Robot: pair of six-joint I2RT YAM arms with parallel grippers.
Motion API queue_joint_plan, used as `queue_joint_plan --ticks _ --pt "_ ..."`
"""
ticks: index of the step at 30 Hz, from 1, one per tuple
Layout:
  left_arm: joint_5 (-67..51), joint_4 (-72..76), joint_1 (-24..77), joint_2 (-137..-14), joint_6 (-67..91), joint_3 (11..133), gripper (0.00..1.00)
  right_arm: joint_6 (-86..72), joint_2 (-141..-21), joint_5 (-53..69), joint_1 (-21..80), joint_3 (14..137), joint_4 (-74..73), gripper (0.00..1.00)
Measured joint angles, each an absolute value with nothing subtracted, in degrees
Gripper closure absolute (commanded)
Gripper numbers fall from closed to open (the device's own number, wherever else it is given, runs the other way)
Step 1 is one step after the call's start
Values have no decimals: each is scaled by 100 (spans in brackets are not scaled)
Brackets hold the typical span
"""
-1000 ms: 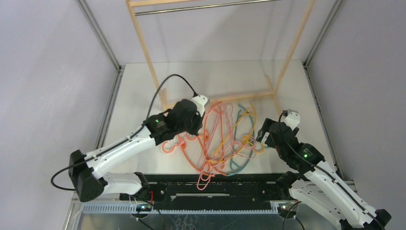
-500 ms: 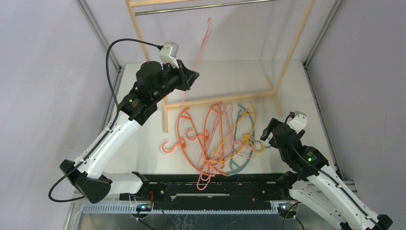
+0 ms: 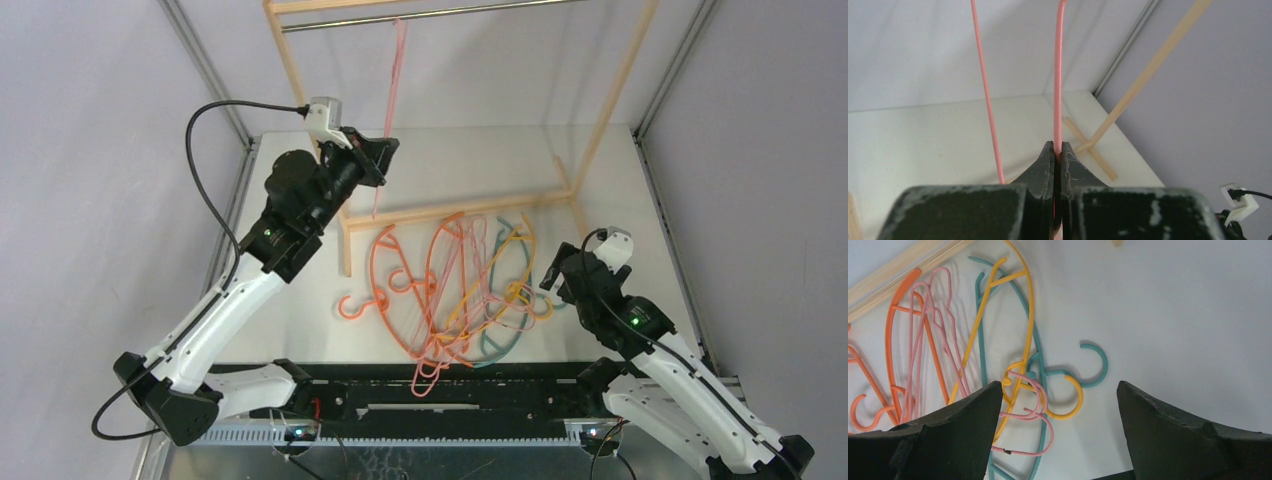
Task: Organize the hangers
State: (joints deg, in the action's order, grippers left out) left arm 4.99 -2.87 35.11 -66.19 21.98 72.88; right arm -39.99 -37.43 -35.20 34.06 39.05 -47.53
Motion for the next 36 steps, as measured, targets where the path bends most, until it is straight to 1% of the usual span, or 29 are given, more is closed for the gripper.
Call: queue_joint_plan --ticks 7,12,24,26,29,36 --pt "635 80 3476 -6462 2191 7183 100 -3898 -3839 -3389 3258 3905 -4556 7" --pt "624 27 3317 -6792 2241 7463 100 -3833 -3833 -3312 3157 3905 -4486 7" --pt "449 -36 2875 -7273 2598 7476 100 -3734 -3610 -3162 2888 3905 -4477 8" --pt "434 -43 2836 -7312 2659 7470 90 -3734 -3610 -3124 2860 3905 -4477 8" --pt "436 47 2832 -7284 2729 7358 86 -3736 -3610 -3092 2851 3905 -4480 8" --pt "506 263 2539 -6976 2873 6818 87 -3774 -3601 -3028 2851 3905 -4567 8"
